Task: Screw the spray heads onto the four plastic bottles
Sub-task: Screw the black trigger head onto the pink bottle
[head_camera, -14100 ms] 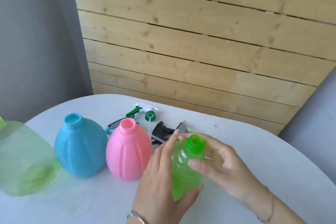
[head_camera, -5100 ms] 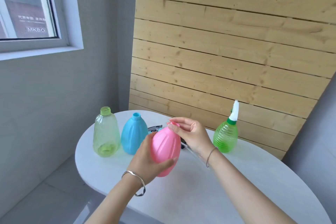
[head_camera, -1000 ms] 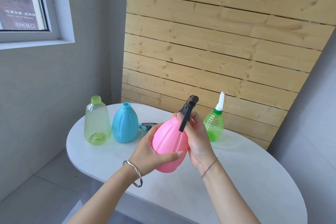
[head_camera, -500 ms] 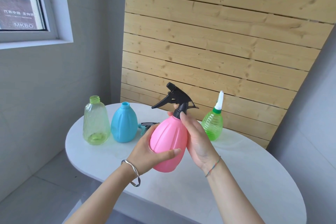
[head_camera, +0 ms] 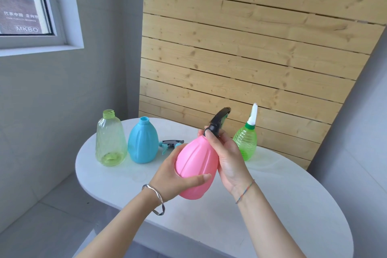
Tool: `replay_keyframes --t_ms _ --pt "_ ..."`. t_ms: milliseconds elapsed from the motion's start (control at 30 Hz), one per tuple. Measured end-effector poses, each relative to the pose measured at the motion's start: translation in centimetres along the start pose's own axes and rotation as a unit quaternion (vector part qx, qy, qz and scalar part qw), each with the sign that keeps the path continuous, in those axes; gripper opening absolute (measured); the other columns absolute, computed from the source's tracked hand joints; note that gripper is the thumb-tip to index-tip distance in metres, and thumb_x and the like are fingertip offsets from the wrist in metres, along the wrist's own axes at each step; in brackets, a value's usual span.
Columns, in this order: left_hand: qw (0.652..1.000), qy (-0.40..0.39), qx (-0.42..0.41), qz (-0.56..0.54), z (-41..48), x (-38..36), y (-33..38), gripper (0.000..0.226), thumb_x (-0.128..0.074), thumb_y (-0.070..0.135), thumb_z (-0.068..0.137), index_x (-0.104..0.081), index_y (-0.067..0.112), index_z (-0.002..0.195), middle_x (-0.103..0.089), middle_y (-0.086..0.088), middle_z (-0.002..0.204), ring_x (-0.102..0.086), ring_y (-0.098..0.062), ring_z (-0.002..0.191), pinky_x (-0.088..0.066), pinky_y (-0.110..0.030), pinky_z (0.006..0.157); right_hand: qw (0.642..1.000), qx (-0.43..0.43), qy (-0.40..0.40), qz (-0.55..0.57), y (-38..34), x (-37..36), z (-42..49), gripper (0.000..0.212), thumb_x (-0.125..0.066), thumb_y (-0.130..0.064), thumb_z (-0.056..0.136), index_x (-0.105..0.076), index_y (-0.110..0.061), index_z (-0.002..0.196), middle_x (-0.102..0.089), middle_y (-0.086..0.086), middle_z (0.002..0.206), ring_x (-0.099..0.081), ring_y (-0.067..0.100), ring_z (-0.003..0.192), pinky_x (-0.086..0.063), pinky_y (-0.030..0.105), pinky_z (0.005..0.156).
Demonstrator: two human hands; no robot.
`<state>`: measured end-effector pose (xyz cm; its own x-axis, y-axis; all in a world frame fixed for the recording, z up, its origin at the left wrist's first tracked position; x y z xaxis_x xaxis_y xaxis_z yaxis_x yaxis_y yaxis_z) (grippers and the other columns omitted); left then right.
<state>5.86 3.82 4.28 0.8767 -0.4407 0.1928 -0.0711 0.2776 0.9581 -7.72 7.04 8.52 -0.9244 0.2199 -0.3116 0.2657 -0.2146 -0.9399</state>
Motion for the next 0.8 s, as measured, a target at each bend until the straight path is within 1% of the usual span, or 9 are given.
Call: replay_keyframes --t_ms 67,133,267,367,467,533,600,667,800 --pt "1.000 -0.006 0.001 0.002 0.0 -0.1 0.0 0.069 -0.082 0.058 0.044 -0.050 0.056 0.105 -0.065 0.022 0.098 -0.064 0.004 0.088 -0.053 -0.014 0.065 1.000 0.012 0.023 -0.011 0.1 0.0 0.0 0.041 -0.073 -0.039 0.064 -0.066 -0.017 0.098 -0.073 0.001 0.097 -0.066 0.013 0.099 -0.048 0.030 0.094" --pt "1.000 -0.027 0.014 -0.001 0.0 0.0 0.0 0.073 -0.082 0.058 0.044 -0.049 0.051 0.109 -0.065 0.019 0.101 -0.065 0.004 0.089 -0.053 -0.014 0.065 0.999 0.029 0.019 -0.022 0.0 0.0 0.1 0.040 -0.070 -0.038 0.069 -0.068 -0.016 0.103 -0.074 0.003 0.104 -0.068 0.008 0.103 -0.049 0.024 0.094" --pt "0.998 -0.059 0.039 0.002 0.3 0.2 -0.3 0.080 -0.081 0.058 0.042 -0.051 0.040 0.114 -0.066 0.010 0.105 -0.067 -0.004 0.091 -0.055 -0.019 0.068 0.999 0.041 0.002 -0.004 -0.1 0.4 0.3 0.034 -0.068 -0.033 0.073 -0.069 -0.015 0.102 -0.075 -0.001 0.100 -0.068 0.008 0.105 -0.049 0.023 0.094" --pt "0.998 -0.041 0.035 0.019 0.4 0.0 -0.3 0.076 -0.080 0.059 0.041 -0.053 0.040 0.110 -0.066 0.011 0.102 -0.066 -0.002 0.088 -0.055 -0.018 0.067 0.998 0.053 0.035 0.000 0.4 0.7 0.5 0.022 -0.069 -0.028 0.076 -0.070 -0.017 0.095 -0.075 -0.006 0.090 -0.068 0.008 0.100 -0.048 0.021 0.091" --pt "1.000 -0.003 0.021 0.022 0.3 -0.5 -0.6 0.074 -0.081 0.056 0.039 -0.050 0.046 0.105 -0.064 0.015 0.103 -0.062 0.006 0.087 -0.052 -0.011 0.066 0.996 0.072 0.042 -0.019 0.6 0.8 0.5 0.011 -0.066 -0.020 0.083 -0.069 -0.016 0.093 -0.073 0.002 0.094 -0.067 0.005 0.094 -0.049 0.014 0.083" --pt "0.999 0.030 0.014 0.040 0.2 -0.9 -0.8 0.078 -0.081 0.056 0.038 -0.048 0.046 0.109 -0.061 0.016 0.108 -0.060 0.006 0.092 -0.051 -0.011 0.071 0.995 0.083 0.046 -0.035 0.7 1.0 0.5 0.008 -0.064 -0.017 0.086 -0.069 -0.016 0.092 -0.072 0.004 0.094 -0.067 0.004 0.090 -0.049 0.012 0.080" --pt "0.995 0.062 0.006 0.077 0.0 -1.3 -0.9 0.085 -0.078 0.059 0.038 -0.043 0.045 0.114 -0.058 0.014 0.113 -0.059 -0.002 0.100 -0.051 -0.021 0.081 0.994 0.085 0.054 -0.037 0.9 1.2 0.5 0.007 -0.063 -0.018 0.087 -0.069 -0.017 0.091 -0.072 0.001 0.091 -0.067 0.003 0.088 -0.049 0.012 0.079" --pt "0.991 0.085 -0.002 0.106 0.0 -1.7 -0.8 0.085 -0.075 0.063 0.038 -0.038 0.049 0.113 -0.054 0.017 0.113 -0.056 -0.006 0.101 -0.051 -0.028 0.085 0.995 0.082 0.056 -0.032 1.1 1.6 0.6 0.007 -0.063 -0.019 0.087 -0.069 -0.018 0.091 -0.073 -0.004 0.087 -0.066 0.004 0.088 -0.050 0.016 0.082" --pt "0.986 0.101 -0.009 0.133 0.0 -2.6 -0.2 0.072 -0.070 0.067 0.038 -0.030 0.064 0.099 -0.045 0.031 0.102 -0.050 0.013 0.090 -0.043 -0.016 0.073 0.994 0.082 0.061 -0.033 0.7 2.3 0.8 0.007 -0.063 -0.020 0.087 -0.069 -0.019 0.091 -0.073 -0.007 0.087 -0.065 0.009 0.095 -0.047 0.026 0.097"
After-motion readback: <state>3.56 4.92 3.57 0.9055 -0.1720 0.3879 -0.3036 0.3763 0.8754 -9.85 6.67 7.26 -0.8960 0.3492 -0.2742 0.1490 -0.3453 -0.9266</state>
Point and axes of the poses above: each hand's wrist, its own z-axis towards the middle knuckle, its own x-axis out of the back of the hand, y = z × x, the point moved 2 cm from there along z, towards the middle knuckle
